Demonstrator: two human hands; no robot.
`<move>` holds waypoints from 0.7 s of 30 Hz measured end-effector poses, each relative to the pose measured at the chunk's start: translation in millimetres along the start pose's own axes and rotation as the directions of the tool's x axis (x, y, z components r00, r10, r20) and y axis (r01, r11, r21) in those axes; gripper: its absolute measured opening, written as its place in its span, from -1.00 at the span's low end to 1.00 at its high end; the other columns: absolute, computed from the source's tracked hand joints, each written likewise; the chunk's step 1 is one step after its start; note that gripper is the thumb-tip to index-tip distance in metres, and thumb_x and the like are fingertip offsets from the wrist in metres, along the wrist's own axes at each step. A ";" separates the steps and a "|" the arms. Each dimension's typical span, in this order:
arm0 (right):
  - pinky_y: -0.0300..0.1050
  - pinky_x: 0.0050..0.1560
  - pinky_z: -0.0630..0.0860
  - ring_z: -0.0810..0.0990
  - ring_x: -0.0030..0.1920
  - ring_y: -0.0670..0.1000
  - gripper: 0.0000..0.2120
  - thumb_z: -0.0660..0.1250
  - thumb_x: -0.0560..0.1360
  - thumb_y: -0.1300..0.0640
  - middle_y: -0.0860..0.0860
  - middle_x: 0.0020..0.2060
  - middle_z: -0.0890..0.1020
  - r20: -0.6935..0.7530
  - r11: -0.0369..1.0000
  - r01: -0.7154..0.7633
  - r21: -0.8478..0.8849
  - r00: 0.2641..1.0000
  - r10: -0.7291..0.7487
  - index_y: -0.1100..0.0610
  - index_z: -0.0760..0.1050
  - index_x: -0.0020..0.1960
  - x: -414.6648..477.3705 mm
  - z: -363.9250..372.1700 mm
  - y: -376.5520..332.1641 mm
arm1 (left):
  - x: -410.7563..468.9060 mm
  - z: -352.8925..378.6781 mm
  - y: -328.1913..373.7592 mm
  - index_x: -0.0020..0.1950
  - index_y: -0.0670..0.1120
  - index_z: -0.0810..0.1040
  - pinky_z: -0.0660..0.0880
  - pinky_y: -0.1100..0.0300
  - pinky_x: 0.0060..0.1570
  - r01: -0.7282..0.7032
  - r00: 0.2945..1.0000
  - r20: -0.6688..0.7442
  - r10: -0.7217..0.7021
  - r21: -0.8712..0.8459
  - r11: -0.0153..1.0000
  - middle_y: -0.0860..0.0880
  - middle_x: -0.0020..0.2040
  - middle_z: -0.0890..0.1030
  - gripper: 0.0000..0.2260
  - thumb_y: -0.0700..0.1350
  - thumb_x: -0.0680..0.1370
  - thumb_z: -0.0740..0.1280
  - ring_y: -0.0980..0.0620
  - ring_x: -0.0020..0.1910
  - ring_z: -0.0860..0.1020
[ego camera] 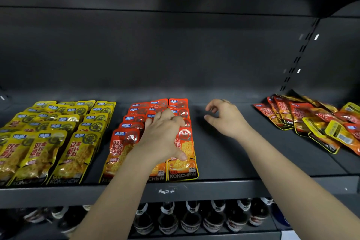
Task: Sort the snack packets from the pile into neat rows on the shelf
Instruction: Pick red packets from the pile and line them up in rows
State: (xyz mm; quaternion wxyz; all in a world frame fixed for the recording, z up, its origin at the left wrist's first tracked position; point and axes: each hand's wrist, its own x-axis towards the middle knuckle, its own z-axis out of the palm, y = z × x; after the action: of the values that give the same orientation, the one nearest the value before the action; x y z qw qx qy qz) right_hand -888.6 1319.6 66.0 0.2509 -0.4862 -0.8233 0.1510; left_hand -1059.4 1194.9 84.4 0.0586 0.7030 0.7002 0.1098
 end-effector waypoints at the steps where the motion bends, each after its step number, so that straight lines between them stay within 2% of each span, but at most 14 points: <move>1: -0.20 0.01 0.40 0.51 0.02 -0.04 -0.85 0.38 0.48 0.10 0.01 0.00 0.51 -0.002 1.000 0.003 0.002 1.000 -0.003 0.07 0.51 0.03 0.3 -0.5 0.3 | 1.1 0.2 0.4 0.38 0.09 0.32 0.16 0.07 0.26 -0.003 1.000 -0.004 0.003 0.021 1.000 0.06 0.23 0.27 -0.20 0.14 0.22 0.58 0.03 0.32 0.23; 4: -0.21 -0.01 0.38 0.51 0.01 -0.04 -0.87 0.38 0.47 0.11 0.00 -0.02 0.50 -0.010 1.000 0.008 0.003 1.000 -0.008 0.03 0.49 0.00 1.1 -2.8 3.7 | 6.9 -1.3 3.2 0.37 0.10 0.31 0.17 0.07 0.20 -0.030 1.000 -0.005 0.031 0.063 0.998 0.06 0.22 0.25 -0.20 0.17 0.21 0.57 0.03 0.30 0.22; 7: -0.21 -0.01 0.38 0.52 0.01 -0.04 -0.87 0.38 0.47 0.11 0.00 -0.03 0.50 -0.015 1.000 0.003 0.002 1.000 -0.003 0.02 0.48 0.00 -0.4 -9.3 11.0 | 17.5 -4.5 11.2 0.29 0.09 0.39 0.17 0.07 0.16 -0.026 0.997 -0.075 0.027 0.007 1.000 0.06 0.19 0.30 -0.40 0.20 0.32 0.49 0.01 0.28 0.28; 11: -0.18 -0.01 0.41 0.53 0.01 0.00 -0.79 0.38 0.48 0.10 0.01 0.01 0.50 -0.033 0.999 -0.010 -0.032 0.999 0.009 0.09 0.50 0.10 -6.4 -25.0 27.6 | 40.2 -5.4 33.7 0.28 0.08 0.43 0.19 0.06 0.18 -0.055 0.981 -0.184 0.061 0.033 0.998 0.04 0.23 0.37 -0.60 0.17 0.49 0.35 0.00 0.31 0.33; 17: -0.16 -0.07 0.39 0.50 -0.04 0.02 -0.77 0.38 0.48 0.09 0.04 0.02 0.52 -0.087 0.995 -0.036 -0.095 0.996 0.027 0.09 0.50 0.11 -20.0 -56.2 66.5 | 81.6 4.8 91.0 0.34 0.08 0.41 0.20 0.02 0.25 -0.150 0.978 -0.134 0.158 0.068 0.986 0.03 0.32 0.37 -0.65 0.08 0.57 0.29 -0.03 0.33 0.35; 21: -0.18 -0.07 0.35 0.51 0.04 0.05 -0.77 0.37 0.47 0.10 0.05 0.02 0.56 -0.122 0.983 -0.051 -0.174 0.992 0.030 0.10 0.52 0.11 -26.8 -78.0 96.5 | 109.3 16.3 132.3 0.36 0.05 0.41 0.21 -0.01 0.26 -0.192 0.977 -0.075 0.198 0.086 0.978 -0.01 0.32 0.38 -0.62 0.08 0.55 0.31 -0.07 0.30 0.38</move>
State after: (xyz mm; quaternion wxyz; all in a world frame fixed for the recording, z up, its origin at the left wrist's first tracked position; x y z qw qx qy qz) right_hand -764.2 1342.9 75.9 0.2523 -0.5313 -0.8070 0.0532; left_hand -927.5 1303.4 107.8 -0.0092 0.7649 0.6335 0.1167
